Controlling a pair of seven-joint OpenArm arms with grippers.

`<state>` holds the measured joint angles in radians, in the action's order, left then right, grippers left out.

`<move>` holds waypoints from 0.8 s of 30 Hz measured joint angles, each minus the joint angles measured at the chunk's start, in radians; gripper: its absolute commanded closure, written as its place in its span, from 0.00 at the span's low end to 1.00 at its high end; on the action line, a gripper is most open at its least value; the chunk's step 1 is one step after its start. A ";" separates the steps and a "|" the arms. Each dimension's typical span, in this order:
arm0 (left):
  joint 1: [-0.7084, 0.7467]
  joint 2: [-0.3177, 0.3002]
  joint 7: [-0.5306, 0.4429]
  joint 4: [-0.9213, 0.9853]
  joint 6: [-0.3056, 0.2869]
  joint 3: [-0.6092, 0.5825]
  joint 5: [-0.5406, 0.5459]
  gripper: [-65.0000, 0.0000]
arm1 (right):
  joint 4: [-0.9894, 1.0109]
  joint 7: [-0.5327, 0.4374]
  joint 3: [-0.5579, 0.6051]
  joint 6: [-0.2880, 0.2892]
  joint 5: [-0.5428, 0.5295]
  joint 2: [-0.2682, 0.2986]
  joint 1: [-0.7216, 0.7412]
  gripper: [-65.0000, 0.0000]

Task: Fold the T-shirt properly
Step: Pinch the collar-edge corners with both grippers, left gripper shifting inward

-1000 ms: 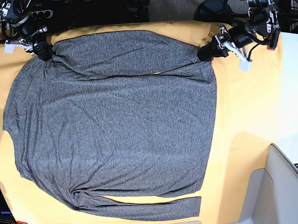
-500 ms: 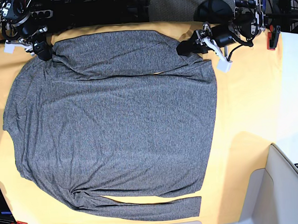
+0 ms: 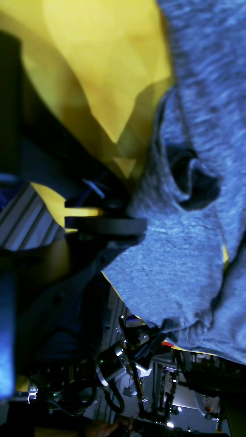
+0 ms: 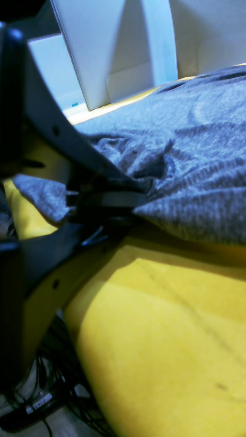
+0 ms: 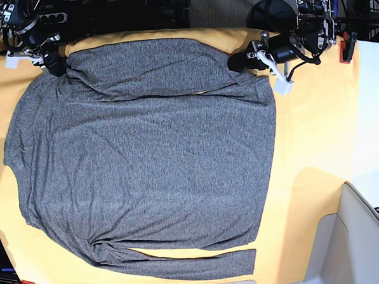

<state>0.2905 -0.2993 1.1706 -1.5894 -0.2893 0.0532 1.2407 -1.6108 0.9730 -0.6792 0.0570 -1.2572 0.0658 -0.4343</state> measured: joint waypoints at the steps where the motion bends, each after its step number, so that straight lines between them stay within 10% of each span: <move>1: 0.000 -0.001 0.000 0.000 0.000 0.000 0.000 1.00 | -0.002 0.001 0.001 0.000 0.008 0.000 0.002 1.00; 24: 0.035 -0.006 0.008 -0.216 0.001 0.000 -0.005 1.00 | -0.124 0.045 0.011 -0.037 0.129 0.047 -0.029 1.00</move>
<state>0.3260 -0.3054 1.1782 -1.8057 -0.2882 0.0532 1.2358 -1.7351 1.0180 -0.6678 0.0200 -1.1282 0.1127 -0.4633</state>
